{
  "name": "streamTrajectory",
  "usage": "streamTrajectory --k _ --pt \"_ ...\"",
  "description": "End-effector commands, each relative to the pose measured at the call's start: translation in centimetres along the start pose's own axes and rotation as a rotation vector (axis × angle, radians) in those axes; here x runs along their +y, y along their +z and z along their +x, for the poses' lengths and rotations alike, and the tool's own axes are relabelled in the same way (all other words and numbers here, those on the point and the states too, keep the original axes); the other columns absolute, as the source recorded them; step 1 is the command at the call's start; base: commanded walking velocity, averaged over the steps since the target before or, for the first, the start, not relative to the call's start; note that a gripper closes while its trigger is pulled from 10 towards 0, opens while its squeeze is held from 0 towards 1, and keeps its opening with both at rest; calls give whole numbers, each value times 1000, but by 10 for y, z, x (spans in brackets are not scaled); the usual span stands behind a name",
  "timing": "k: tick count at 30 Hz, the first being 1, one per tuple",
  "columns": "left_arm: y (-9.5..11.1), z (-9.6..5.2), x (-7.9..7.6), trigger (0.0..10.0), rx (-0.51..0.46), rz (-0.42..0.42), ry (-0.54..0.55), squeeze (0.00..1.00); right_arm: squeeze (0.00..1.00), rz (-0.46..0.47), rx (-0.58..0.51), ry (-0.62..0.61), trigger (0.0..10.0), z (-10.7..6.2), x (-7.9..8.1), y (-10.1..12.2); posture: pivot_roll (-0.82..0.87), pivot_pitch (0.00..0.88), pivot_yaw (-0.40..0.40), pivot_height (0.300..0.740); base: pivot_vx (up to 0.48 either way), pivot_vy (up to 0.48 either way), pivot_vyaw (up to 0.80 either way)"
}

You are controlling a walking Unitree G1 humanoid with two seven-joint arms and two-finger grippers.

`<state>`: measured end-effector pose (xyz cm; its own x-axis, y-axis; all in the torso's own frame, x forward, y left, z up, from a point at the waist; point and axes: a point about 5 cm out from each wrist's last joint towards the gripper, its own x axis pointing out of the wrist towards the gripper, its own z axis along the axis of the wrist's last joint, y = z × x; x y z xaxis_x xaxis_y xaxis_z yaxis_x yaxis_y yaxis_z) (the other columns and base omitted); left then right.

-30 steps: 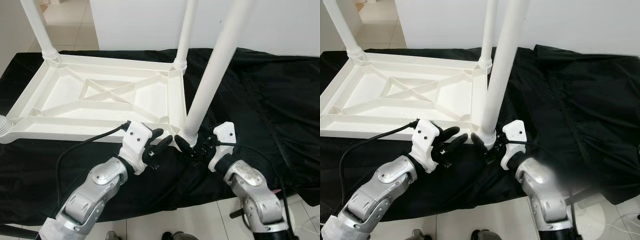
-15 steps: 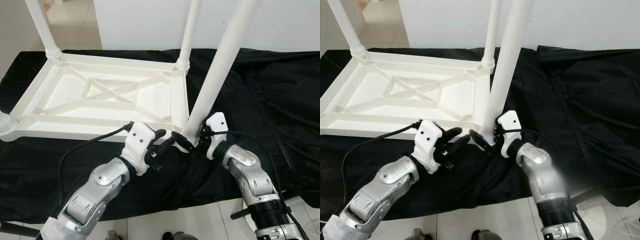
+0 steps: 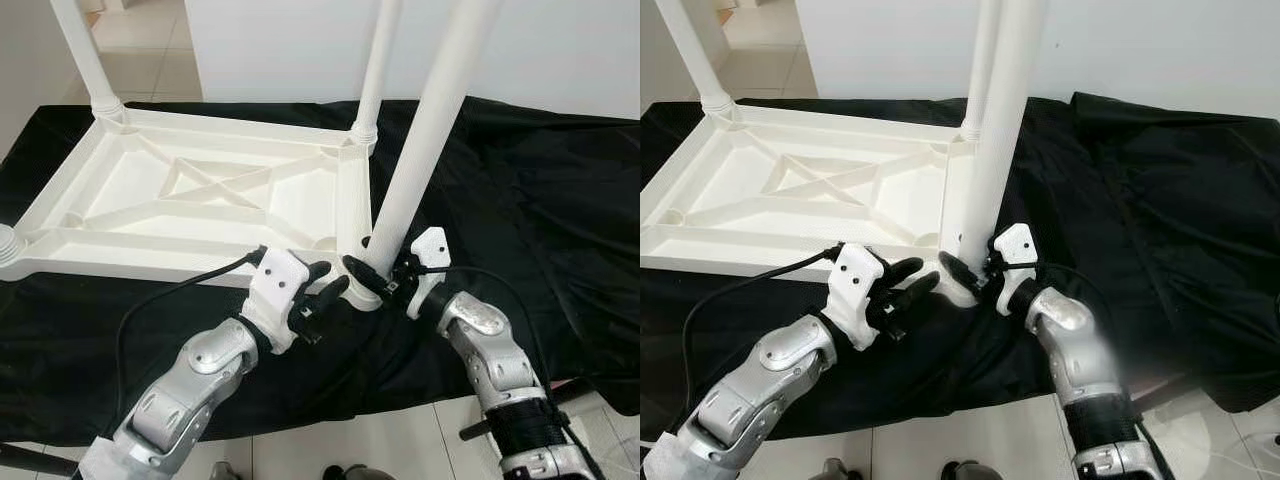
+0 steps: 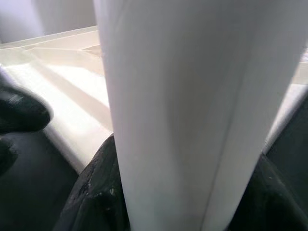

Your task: Building children table

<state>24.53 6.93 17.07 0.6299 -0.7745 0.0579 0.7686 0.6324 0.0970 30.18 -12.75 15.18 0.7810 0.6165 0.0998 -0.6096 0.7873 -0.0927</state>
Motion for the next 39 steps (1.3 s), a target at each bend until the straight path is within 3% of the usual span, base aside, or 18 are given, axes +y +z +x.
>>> streamTrajectory --k 1,5,6,8,10,14,20,21,22,23,24,34,35,36,37,39 --pt "0 -2 -9 10000 -4 3 -106 0 0 43 76 -84 10000 -5 -1 -15 -51 126 -53 740 0 0 0" --pt "-1 -2 -9 10000 -1 3 -106 0 0 74 43 -215 10000 -4 12 -8 -54 128 -53 740 0 0 0" --pt "-1 -2 -8 10000 0 5 -106 0 0 100 32 -308 10000 -5 13 -7 -55 128 -51 740 0 0 0" --pt "-1 -2 -8 10000 1 6 -105 0 0 118 28 -370 10000 -6 13 -6 -55 128 -51 740 0 0 0" --pt "0 -2 -6 10000 1 7 -105 0 0 170 36 -542 10000 -9 13 -7 -60 129 -47 740 0 0 0" --pt "0 -2 -6 10000 1 9 -108 0 0 190 54 -667 10000 -11 14 -8 -61 130 -46 740 0 0 0" --pt "0 -1 -7 10000 -1 8 -112 0 0 216 41 -635 10000 -4 30 -4 -63 131 -40 740 0 0 0" --pt "0 -1 -7 10000 -1 8 -114 0 63 210 41 -622 10000 -3 32 -3 -66 130 -39 740 0 0 0" --pt "0 -1 -7 10000 -1 8 -114 0 63 210 41 -622 10000 -3 32 -3 -66 130 -39 740 0 0 0" --pt "0 -1 -7 10000 -1 8 -116 0 906 212 36 -605 10000 -4 32 -1 -65 130 -39 740 0 0 0" --pt "0 -1 -7 10000 -1 9 -116 0 1000 213 21 -571 10000 -4 33 2 -65 130 -39 740 0 0 0" --pt "1 -1 -6 10000 -3 9 -112 0 1000 136 -10 -451 10000 -10 24 14 -66 130 -46 740 0 0 0" --pt "1 -1 -7 10000 -3 8 -112 0 733 134 -15 -394 10000 -12 24 15 -66 130 -46 740 0 0 0" --pt "1 -1 -7 10000 -3 8 -112 0 733 134 -15 -394 10000 -12 24 15 -66 130 -46 740 0 0 0" --pt "0 -1 -7 10000 -3 7 -113 0 0 116 -14 -351 10000 -13 24 16 -68 131 -45 740 0 0 0" --pt "0 -2 -7 10000 -1 8 -116 0 0 102 -19 -308 10000 -16 21 18 -68 131 -45 740 0 0 0"
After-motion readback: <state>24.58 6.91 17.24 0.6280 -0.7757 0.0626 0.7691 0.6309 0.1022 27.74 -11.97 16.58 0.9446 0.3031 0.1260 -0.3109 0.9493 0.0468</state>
